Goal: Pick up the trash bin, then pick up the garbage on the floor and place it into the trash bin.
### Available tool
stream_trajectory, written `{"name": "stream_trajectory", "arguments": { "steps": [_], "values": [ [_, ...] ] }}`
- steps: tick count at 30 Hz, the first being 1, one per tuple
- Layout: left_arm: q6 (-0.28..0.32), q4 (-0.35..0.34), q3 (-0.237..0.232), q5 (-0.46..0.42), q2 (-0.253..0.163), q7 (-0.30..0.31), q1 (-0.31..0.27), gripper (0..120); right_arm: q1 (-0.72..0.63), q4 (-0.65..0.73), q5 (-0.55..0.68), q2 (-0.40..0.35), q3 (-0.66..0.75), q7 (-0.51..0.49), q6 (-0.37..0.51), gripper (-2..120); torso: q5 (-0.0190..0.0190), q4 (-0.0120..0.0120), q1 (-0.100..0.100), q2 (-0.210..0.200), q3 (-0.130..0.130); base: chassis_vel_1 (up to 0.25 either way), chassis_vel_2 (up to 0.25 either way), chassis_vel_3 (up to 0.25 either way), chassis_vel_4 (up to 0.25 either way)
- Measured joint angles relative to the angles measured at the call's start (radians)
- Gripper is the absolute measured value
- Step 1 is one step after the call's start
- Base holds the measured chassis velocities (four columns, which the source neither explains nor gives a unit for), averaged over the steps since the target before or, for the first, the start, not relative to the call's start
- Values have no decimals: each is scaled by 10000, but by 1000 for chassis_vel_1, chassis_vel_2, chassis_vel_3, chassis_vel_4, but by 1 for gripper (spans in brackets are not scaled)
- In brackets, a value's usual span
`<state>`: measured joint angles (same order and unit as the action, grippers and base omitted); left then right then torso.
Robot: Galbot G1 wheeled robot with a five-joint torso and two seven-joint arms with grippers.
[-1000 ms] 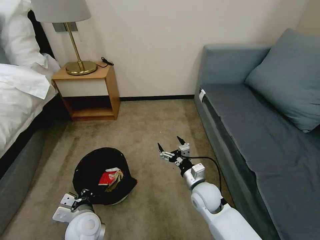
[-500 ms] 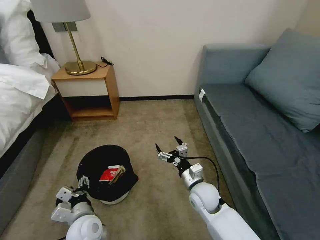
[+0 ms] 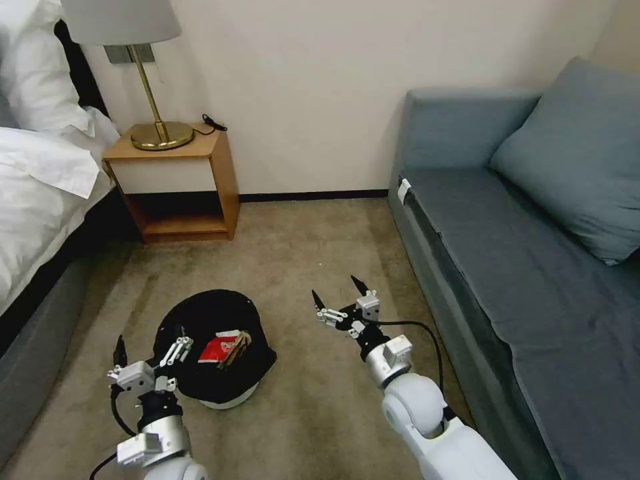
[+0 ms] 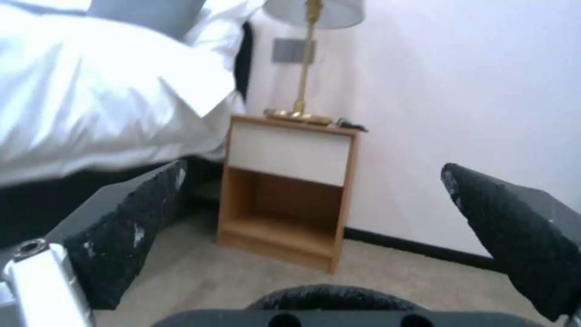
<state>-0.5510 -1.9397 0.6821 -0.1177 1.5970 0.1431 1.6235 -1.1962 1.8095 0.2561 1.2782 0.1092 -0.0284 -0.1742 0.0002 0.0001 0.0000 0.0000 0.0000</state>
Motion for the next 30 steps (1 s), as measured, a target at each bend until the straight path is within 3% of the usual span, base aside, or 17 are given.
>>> {"name": "stream_trajectory", "arguments": {
  "steps": [3, 10, 19, 30],
  "values": [
    [-134, -104, -46, 243, -66, -49, 122, 100, -540, 26, -110, 91, 713, 7, -980, 100, 0, -1, 0, 0, 0, 0, 0, 0, 0],
    [-160, -215, -348, 469, -217, 10, 265, 100, -1571, 89, -644, 186, 1864, -499, -2065, 100, 0, -3, 0, 0, -1, 0, 0, 0, 0],
    [-242, -300, -741, 625, -566, 163, 289, 100, -3045, 628, -1315, 749, 2700, -920, -2748, 100, 0, -2, 0, 0, -1, 0, 0, 0, 0],
    [-106, -419, -807, 625, -699, 363, 236, 100, -3135, 829, -1591, 908, 2621, -909, -2740, 100, -2, -1, 0, 0, -1, 0, 0, 0, 0]
  ]
}}
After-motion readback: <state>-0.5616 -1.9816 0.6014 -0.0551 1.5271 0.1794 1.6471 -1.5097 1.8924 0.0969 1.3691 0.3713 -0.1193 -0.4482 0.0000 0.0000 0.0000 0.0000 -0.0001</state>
